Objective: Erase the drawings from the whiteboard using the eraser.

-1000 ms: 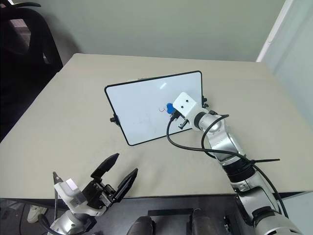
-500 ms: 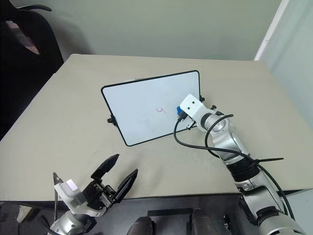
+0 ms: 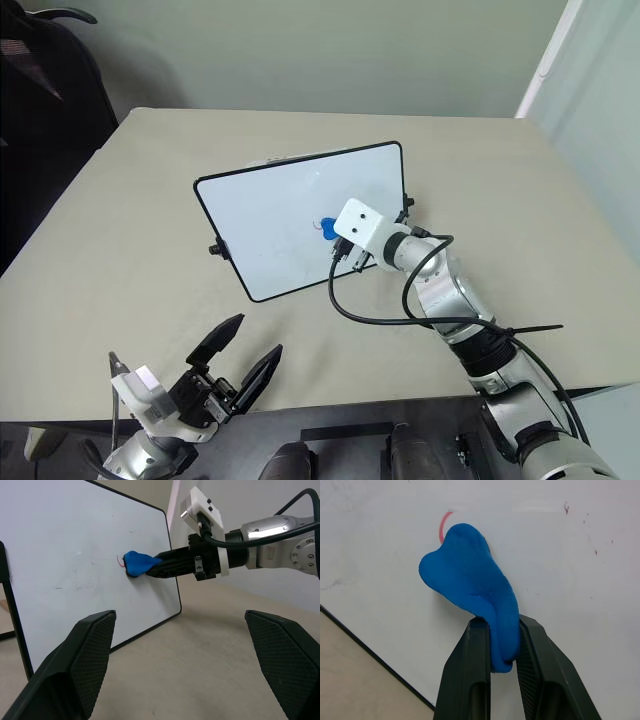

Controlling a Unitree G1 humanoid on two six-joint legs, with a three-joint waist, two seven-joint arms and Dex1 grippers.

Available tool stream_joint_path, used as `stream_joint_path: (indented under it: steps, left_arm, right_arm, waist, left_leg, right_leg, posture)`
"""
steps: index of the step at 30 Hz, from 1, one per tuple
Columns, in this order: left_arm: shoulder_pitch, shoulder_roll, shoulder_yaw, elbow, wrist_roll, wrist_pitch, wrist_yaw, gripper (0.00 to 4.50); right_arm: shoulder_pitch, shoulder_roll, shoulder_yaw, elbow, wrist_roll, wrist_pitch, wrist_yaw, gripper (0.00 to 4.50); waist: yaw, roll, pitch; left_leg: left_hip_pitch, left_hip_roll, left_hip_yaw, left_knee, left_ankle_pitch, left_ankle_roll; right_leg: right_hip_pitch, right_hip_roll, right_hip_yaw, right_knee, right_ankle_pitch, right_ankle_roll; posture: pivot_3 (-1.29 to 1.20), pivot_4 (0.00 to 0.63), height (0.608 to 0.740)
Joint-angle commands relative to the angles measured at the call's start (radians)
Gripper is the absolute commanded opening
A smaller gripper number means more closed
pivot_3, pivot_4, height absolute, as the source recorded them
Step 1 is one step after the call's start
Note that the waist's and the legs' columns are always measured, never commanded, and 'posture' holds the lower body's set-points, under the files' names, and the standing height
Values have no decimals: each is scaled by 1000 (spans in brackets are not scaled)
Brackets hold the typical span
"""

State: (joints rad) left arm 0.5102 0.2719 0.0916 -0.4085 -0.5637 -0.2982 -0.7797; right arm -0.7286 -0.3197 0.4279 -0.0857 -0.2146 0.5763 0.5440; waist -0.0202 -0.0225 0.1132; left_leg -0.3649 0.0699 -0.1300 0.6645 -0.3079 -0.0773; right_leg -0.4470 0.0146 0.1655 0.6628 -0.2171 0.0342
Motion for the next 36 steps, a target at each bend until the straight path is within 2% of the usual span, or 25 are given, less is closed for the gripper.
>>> stream_joint_path:
  steps: [1, 12, 36]
  left_arm:
    - [3, -3, -9, -27, -1, -10, -1, 4500]
    - [-13, -1, 7, -8, -12, -3, 4, 4500]
    - [4, -3, -19, -43, -6, -2, -2, 4500]
  right_arm:
    - [-50, 28, 29, -5, -24, -38, 10, 421]
    - [-88, 69, 39, 50, -55, -70, 18, 421]
    - [-27, -73, -48, 88, -137, 164, -43, 421]
  waist:
    - [0, 0, 0]
    - [-1, 0, 0]
    - [5, 0, 0]
  left_leg:
    - [0, 0, 0, 0, 0, 0]
    - [0, 0, -1, 0, 0, 0]
    - [0, 0, 0, 4, 4, -2]
  right_leg:
    - [0, 0, 0, 0, 1, 1]
    - [-1, 0, 0, 1, 1, 1]
    - [3, 0, 0, 1, 8, -8]
  posture:
    - [0, 150, 740]
    - [0, 150, 740]
    - [0, 150, 740]
